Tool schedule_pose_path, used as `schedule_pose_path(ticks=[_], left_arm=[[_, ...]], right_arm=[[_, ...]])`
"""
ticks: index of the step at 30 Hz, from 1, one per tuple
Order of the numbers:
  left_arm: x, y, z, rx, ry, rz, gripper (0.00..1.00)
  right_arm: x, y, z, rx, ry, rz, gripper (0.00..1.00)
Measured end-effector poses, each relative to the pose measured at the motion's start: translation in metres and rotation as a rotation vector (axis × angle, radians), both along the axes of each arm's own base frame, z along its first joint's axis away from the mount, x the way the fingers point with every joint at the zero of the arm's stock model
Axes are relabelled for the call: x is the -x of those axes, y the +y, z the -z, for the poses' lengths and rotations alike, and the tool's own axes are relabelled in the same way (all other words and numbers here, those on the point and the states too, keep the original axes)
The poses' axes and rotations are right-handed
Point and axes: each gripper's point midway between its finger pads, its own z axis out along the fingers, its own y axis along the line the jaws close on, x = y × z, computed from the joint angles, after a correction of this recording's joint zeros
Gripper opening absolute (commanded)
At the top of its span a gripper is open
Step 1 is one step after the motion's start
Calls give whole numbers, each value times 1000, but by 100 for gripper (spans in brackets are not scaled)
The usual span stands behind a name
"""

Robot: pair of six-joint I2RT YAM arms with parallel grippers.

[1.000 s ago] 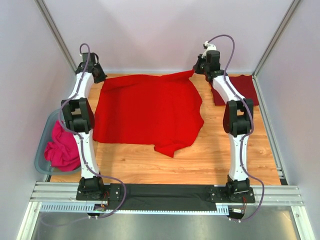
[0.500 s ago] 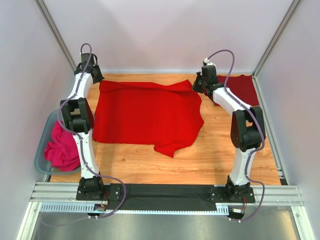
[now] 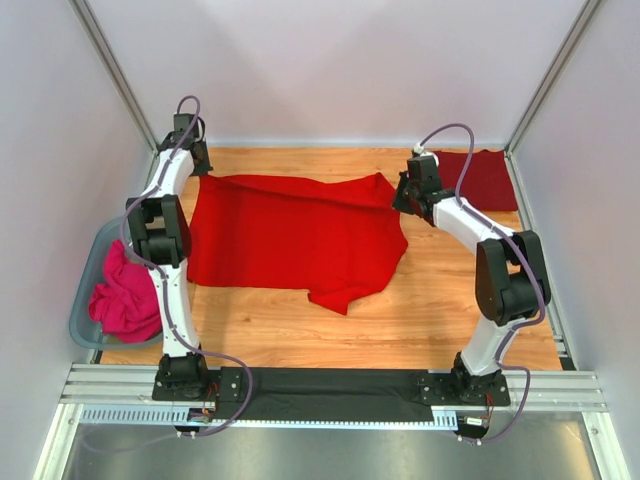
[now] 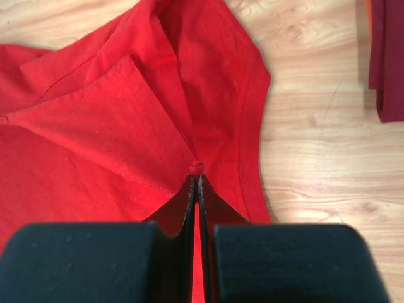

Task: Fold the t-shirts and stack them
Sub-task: Fold the tshirt

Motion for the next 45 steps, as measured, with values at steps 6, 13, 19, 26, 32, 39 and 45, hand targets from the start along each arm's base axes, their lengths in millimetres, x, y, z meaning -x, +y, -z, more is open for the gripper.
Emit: schedule_pose_path(ticks=[6, 13, 19, 26, 32, 39, 45], left_arm=[[19, -3, 17, -27, 78, 2, 0], [33, -2, 22, -41, 132, -10, 0], [39, 1, 22, -52, 154, -30, 0], [38, 0, 22, -59, 152, -27, 0], [44, -2, 14, -88, 158, -39, 32], [46, -8, -32, -68, 88, -54, 44], [33, -28, -58, 38, 16, -14, 39]], right_arm=[[8, 7, 4, -28, 15, -15, 0], [24, 13, 19, -31, 57, -30, 0], [30, 13, 25, -27, 78, -33, 0], [35, 12, 20, -30, 79, -37, 0], [55, 16, 13, -71, 94, -63, 7], [76, 14, 26, -52, 177, -79, 26], [76, 12, 23, -42, 209, -65, 27]])
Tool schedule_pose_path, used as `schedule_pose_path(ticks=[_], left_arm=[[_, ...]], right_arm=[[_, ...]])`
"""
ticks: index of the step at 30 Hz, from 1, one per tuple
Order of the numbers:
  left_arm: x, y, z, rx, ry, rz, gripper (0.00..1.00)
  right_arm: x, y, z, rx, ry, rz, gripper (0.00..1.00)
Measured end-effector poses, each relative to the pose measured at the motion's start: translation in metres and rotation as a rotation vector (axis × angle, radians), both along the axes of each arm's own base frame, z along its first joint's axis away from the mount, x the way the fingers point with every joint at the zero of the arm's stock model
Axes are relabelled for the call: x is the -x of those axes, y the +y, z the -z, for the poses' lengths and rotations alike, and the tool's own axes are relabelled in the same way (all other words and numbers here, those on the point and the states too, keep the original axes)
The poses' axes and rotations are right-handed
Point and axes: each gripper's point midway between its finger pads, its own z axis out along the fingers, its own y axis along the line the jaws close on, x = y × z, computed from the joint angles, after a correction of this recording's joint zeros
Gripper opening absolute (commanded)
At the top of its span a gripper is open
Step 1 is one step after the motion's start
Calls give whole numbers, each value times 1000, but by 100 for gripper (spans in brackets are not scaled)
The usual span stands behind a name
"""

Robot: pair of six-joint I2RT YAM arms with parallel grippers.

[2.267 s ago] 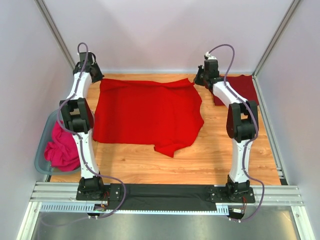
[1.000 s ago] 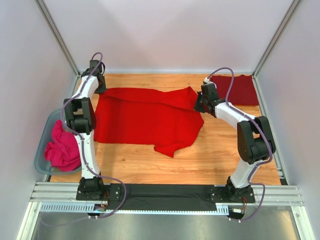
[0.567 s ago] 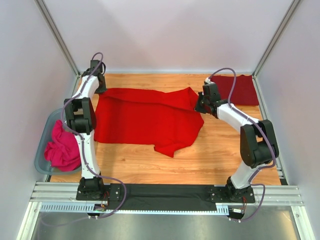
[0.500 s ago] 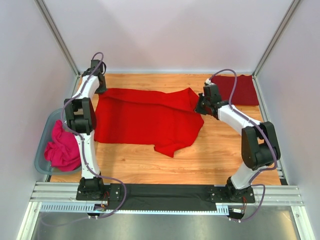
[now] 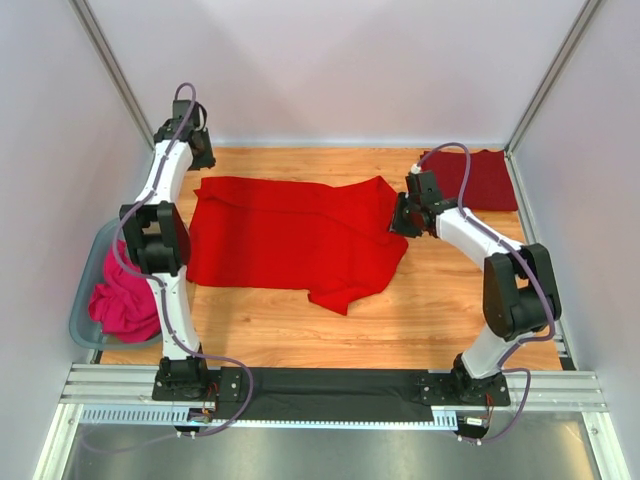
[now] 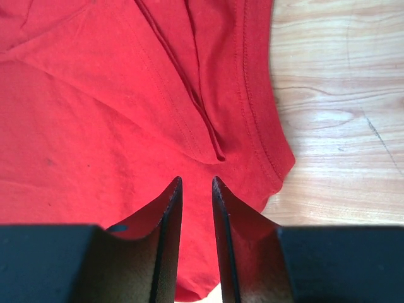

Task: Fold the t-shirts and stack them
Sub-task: Fold the tshirt

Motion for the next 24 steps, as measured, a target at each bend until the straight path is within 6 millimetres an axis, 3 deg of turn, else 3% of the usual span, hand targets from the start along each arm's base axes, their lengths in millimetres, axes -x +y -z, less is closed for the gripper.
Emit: schedule_pose_path(ticks=[4, 8, 12, 16, 24], left_arm=[[13, -21, 23, 53, 68, 39, 38], [41, -50, 52, 107, 173, 74, 38], [73, -73, 65, 162, 253, 98, 37], [95, -78, 54, 189, 284, 93, 37], [107, -73, 10, 190, 221, 69, 39]], right_arm=[[5, -1, 9, -10, 58, 47, 27], [18, -6, 26, 2, 147, 112, 27], [27, -11, 43, 23, 210, 156, 26], [36, -21, 59, 77, 265, 182, 27], [44, -31, 67, 128, 281, 185, 27]])
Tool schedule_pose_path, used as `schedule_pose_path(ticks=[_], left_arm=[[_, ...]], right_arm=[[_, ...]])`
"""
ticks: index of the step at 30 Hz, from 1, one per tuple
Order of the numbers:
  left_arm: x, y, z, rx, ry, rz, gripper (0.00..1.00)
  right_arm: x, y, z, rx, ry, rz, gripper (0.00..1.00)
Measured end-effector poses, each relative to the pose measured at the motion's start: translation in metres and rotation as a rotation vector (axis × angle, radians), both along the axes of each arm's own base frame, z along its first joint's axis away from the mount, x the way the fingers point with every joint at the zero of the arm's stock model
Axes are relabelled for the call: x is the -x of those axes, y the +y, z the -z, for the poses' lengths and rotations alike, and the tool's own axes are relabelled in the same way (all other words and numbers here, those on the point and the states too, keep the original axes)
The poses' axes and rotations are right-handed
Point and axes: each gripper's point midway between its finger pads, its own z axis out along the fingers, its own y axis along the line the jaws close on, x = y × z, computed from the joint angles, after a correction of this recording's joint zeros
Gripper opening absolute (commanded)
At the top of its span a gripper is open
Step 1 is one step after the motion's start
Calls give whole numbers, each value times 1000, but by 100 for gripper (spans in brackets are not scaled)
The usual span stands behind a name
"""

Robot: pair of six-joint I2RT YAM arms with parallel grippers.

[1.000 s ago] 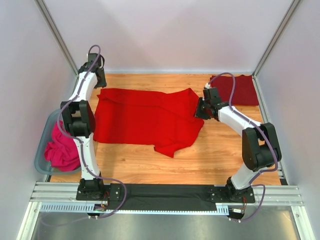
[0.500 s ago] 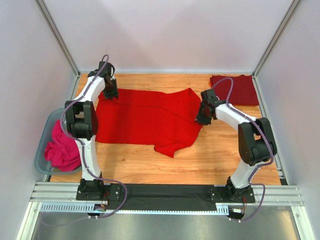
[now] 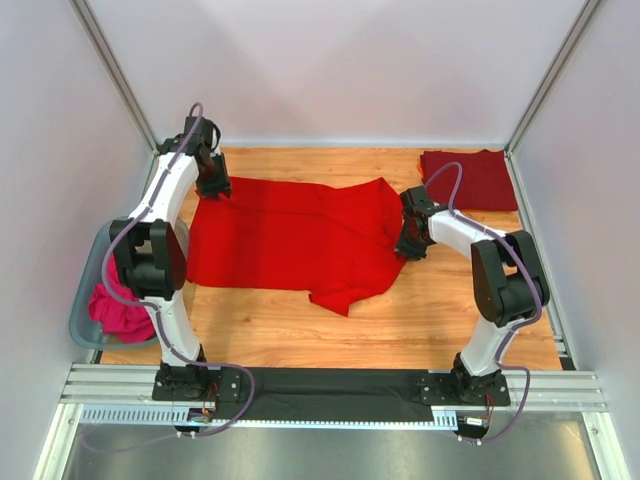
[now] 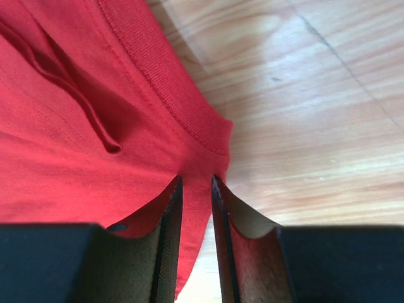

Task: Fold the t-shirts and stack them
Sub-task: Fold the tshirt

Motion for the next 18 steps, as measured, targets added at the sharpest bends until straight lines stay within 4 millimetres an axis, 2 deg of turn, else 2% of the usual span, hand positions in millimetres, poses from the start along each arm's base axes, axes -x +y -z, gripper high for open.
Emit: schedule_pose_path(ticks=[4, 6, 9, 12, 15, 18], left_arm=[[0, 7, -19, -27, -30, -21, 41], [-4, 12, -26, -32, -48, -33, 41], [-10, 26, -36, -20, -69, -78, 42], [-26, 47, -43, 7, -97, -130, 43], [-44, 61, -38, 33, -107, -154, 43], [-55, 54, -18, 92, -80, -128, 43]], right_arm=[[7, -14, 0, 29, 15, 18, 27], [16, -29, 0, 64, 40, 38, 27], [39, -59, 0, 136, 105, 73, 28], [56, -78, -7, 179, 143, 81, 30], [54, -77, -24, 164, 110, 52, 33], [34, -64, -45, 102, 43, 8, 36]])
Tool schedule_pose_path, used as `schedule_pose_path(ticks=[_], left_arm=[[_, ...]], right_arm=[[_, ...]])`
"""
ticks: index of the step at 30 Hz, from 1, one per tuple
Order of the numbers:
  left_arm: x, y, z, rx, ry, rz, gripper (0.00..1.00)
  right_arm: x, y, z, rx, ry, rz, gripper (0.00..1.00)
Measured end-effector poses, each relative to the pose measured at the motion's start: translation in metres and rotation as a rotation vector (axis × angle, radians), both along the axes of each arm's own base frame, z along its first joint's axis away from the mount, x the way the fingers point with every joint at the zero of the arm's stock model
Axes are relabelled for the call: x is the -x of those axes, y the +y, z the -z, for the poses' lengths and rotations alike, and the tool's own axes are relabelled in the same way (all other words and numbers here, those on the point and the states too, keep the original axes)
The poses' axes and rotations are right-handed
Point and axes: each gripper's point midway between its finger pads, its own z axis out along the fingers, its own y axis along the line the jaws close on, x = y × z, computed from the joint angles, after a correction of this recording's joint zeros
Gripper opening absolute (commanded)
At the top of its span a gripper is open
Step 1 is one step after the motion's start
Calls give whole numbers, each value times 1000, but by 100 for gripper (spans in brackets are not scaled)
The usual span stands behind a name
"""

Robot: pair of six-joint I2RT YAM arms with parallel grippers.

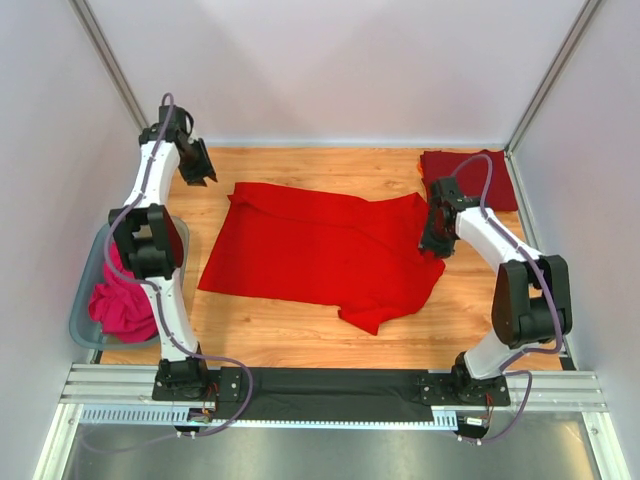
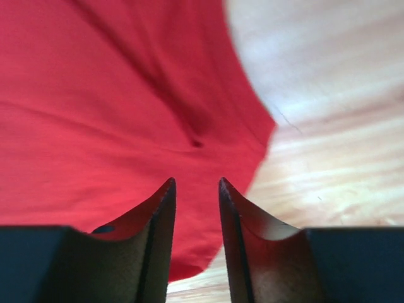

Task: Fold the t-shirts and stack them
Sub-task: Fold the tshirt

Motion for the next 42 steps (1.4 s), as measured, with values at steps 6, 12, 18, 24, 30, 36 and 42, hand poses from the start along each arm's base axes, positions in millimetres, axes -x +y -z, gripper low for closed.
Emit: schedule_pose_path(ticks=[6, 12, 18, 24, 30, 36, 42], left_arm=[[5, -33, 52, 113, 112, 67, 45], [7, -47, 69, 149, 150, 86, 45], [2, -51, 80, 167, 162, 83, 45], [2, -54, 89, 172, 183, 72, 45], [-6, -56, 93, 175, 173, 64, 46], [-14, -55, 89, 174, 140, 59, 46], [-18, -54, 89, 167, 128, 54, 13]], right_arm=[[-48, 28, -30, -109, -110, -111, 43], [-74, 48, -10, -174, -81, -255, 44], [-94, 54, 10, -178, -58, -361, 45], [-129, 57, 4, -148, -111, -432, 46], [-136, 59, 21, -149, -87, -476, 46], [-135, 60, 36, -156, -55, -499, 45], [-136, 62, 35, -165, -60, -512, 10]])
